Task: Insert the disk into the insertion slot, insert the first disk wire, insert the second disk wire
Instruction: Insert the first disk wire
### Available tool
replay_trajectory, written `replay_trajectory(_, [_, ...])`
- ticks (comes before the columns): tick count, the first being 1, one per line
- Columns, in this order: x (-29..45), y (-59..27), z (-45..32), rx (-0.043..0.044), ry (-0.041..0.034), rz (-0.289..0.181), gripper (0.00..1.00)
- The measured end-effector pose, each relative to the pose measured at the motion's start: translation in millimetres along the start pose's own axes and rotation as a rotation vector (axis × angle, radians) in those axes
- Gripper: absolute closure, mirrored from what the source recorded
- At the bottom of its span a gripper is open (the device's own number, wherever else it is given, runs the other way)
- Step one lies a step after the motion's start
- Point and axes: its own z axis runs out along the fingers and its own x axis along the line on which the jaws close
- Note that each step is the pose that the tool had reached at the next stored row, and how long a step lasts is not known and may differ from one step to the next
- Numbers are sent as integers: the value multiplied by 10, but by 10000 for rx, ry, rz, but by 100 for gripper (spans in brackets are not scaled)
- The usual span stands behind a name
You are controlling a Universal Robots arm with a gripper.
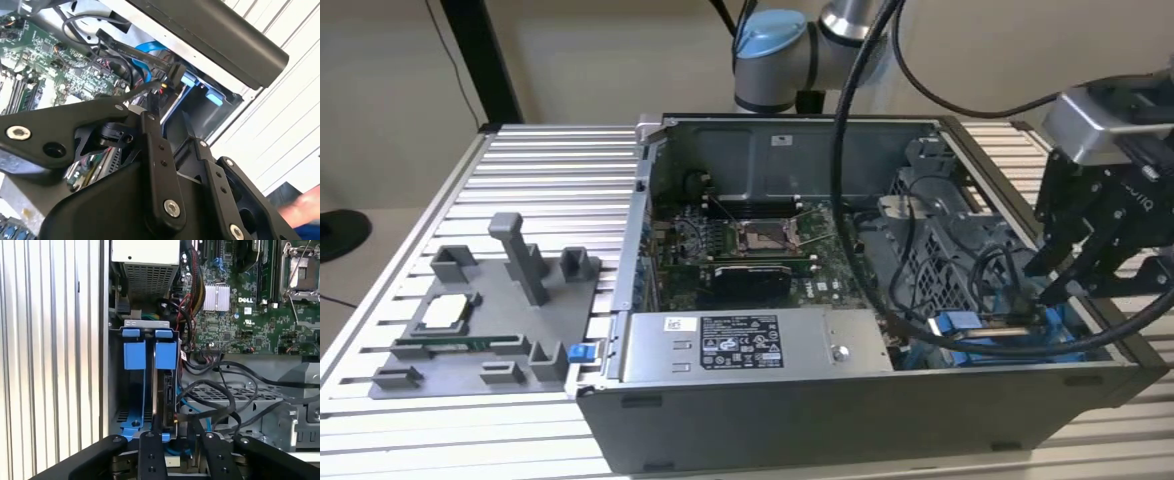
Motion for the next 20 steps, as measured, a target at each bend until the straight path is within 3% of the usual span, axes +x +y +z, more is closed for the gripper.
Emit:
replay_trajectory(4, [-15, 1, -161, -1, 1, -1, 0])
replay_trajectory(12, [-15, -9, -164, -3, 3, -2, 0])
replay_trajectory(20, [-17, -174, -164, -89, 1, 4, 0])
